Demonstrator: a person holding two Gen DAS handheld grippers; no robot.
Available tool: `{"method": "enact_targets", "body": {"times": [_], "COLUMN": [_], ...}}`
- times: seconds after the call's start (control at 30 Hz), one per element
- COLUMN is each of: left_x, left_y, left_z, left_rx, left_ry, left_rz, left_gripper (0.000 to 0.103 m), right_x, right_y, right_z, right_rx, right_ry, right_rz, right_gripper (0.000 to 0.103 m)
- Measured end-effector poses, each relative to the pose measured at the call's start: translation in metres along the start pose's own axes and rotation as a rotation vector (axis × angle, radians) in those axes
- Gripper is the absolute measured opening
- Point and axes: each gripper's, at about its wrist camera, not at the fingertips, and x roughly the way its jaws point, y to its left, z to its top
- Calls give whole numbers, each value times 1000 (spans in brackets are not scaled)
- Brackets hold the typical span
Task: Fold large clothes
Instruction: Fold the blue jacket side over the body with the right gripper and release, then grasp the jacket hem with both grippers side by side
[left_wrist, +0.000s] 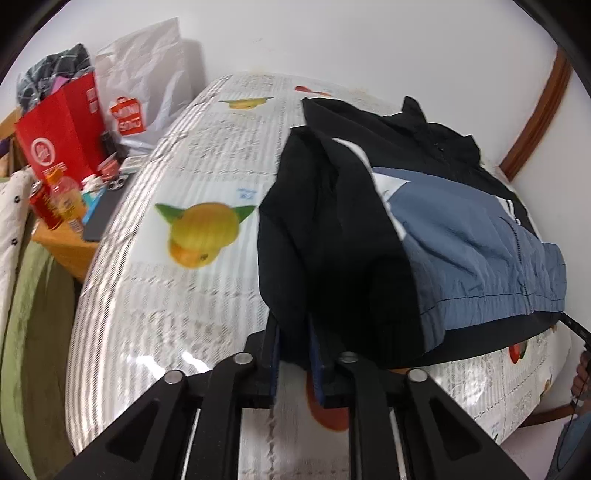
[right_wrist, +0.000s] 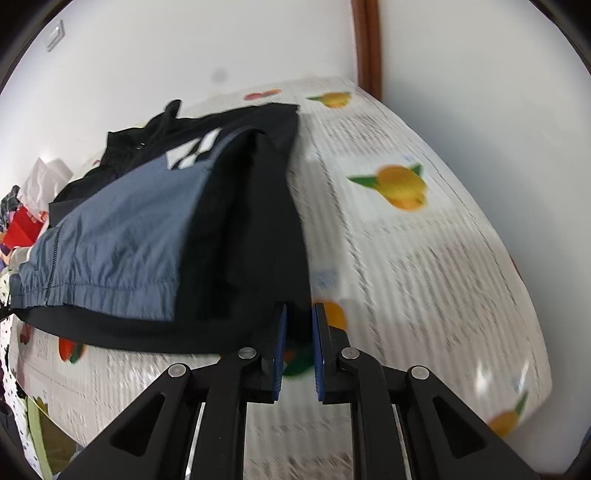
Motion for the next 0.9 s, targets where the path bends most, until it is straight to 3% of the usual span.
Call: {"method": "enact_targets", "body": {"times": [0.07, 0.17, 0.23, 0.27, 0.33, 0.37, 0.63, 0.8, 0.87, 0.9], "left_x": [-7, -20, -32, -37, -44, -45, -22, 3, 11, 13], "left_y": [2, 2, -1, -4, -12, -17, -38, -43, -47, -49], "left_z": [-2, -1, 0, 0, 1, 1, 11, 19, 21, 23], "left_rx": [-15, -20, -13, -4, 18, 30, 39, 16, 9, 9], "left_ry": [-7, -34, -65, -81, -106, -109, -71, -17, 2, 1], "left_rz": [-2, -8, -22, -32, -52, -64, -145, -181, -197, -194], "left_gripper": [18, 21, 46, 52, 53, 53, 53, 53, 52, 49], "right_x": [-9, -32, -45, -49, -55, -56, -24, 1, 10, 11], "right_y": [-1, 7, 19, 26, 38, 44, 79, 77, 76, 78], "right_z": [-1, 4, 9, 11, 15, 18, 32, 37, 39, 39], "right_rx": [-12, -30, -55, -65, -66, -65, -37, 11, 38, 38], "right_ry": [-12, -72, -111, -125, -141, -158, -148, -116, -94, -95], "right_rz": [-63, -46, -17, 2, 37, 60, 74, 12, 36, 40], "right_gripper": [12, 12, 20, 23, 47, 49, 49, 49, 47, 41]}}
